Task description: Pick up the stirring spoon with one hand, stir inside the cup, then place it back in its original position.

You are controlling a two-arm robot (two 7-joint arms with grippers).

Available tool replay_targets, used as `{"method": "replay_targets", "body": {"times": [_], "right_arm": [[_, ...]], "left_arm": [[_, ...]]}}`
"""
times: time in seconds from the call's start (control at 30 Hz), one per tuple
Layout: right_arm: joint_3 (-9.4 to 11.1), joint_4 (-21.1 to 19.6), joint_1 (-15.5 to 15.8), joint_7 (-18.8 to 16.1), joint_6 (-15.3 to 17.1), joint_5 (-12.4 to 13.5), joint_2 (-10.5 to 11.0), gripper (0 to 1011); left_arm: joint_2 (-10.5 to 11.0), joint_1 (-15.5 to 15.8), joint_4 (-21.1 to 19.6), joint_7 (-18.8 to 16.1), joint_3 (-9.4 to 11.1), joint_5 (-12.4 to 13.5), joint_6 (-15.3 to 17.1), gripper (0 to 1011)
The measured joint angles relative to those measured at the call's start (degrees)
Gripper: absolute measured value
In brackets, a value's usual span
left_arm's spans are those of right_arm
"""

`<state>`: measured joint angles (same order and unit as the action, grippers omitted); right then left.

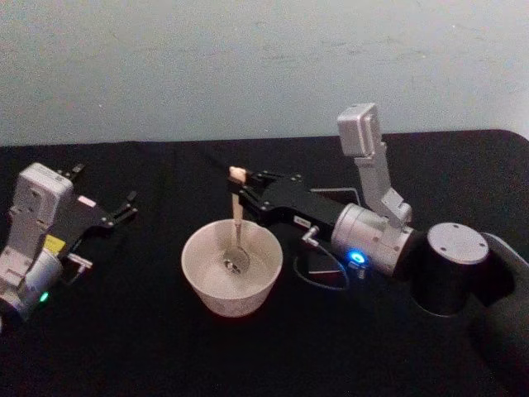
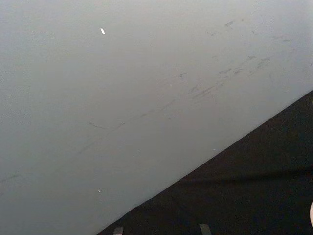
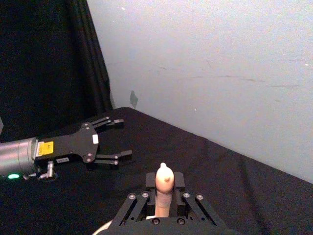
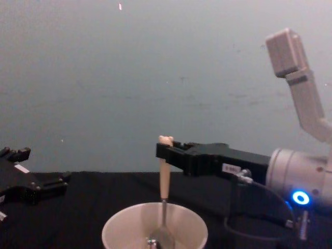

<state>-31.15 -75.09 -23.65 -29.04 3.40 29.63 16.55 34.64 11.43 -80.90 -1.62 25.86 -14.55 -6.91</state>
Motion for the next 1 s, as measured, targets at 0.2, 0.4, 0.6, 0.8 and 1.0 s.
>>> {"method": "replay_targets", "body": {"times": [0.2, 0.4, 0.6, 0.8, 1.0], "right_arm": [[0.83, -2.99, 2.08, -0.11, 0.71, 0.82, 1.87, 213], [1.04, -6.02, 3.95, -0.73, 1.35, 1.90, 3.36, 213], [0.57, -7.94, 5.13, -0.79, 1.84, 2.76, 3.84, 214], [0.31, -8.06, 5.13, 0.29, 2.14, 3.17, 3.15, 213], [0.43, -7.48, 4.59, 1.07, 2.28, 3.61, 2.60, 214]], "left_arm": [[0.00, 0.00, 0.00, 0.00, 0.00, 0.00, 0.00, 1001], [0.00, 0.00, 0.00, 0.00, 0.00, 0.00, 0.00, 1002], [0.00, 0.00, 0.00, 0.00, 0.00, 0.00, 0.00, 1001], [0.00, 0.00, 0.00, 0.00, 0.00, 0.00, 0.00, 1001], [0.00, 0.00, 0.00, 0.00, 0.00, 0.00, 0.00, 1001]]}}
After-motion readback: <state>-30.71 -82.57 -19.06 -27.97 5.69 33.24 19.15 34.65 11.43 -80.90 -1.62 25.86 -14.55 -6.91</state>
